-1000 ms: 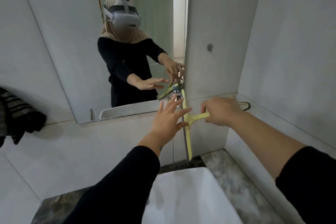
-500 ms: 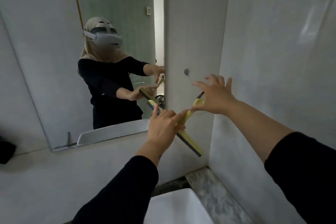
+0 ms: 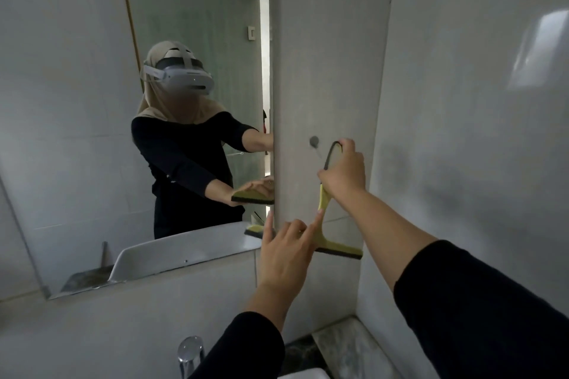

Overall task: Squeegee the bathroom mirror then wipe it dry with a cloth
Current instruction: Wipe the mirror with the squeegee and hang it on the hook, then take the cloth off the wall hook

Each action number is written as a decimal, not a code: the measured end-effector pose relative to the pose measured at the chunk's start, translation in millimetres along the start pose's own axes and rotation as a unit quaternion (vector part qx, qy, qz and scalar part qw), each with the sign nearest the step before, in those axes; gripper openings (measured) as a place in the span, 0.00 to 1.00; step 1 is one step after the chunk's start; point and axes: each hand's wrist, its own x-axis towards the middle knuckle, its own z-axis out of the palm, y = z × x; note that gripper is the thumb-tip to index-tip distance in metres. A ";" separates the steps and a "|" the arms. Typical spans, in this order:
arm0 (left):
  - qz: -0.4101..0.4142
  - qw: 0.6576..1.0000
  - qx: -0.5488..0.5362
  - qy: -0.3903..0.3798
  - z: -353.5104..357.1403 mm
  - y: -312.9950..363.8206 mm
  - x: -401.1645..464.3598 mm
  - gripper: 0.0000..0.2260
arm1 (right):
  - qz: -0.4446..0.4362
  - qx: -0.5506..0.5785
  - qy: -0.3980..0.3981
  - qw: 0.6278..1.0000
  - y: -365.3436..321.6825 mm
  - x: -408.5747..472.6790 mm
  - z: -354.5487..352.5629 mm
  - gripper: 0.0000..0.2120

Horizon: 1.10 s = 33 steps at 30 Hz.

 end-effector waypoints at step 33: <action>-0.143 0.971 -0.116 -0.152 -41.6 -88.0 -17.3 0.15 | -0.134 -0.198 -0.173 0.955 -4.0 -70.4 65.6 0.26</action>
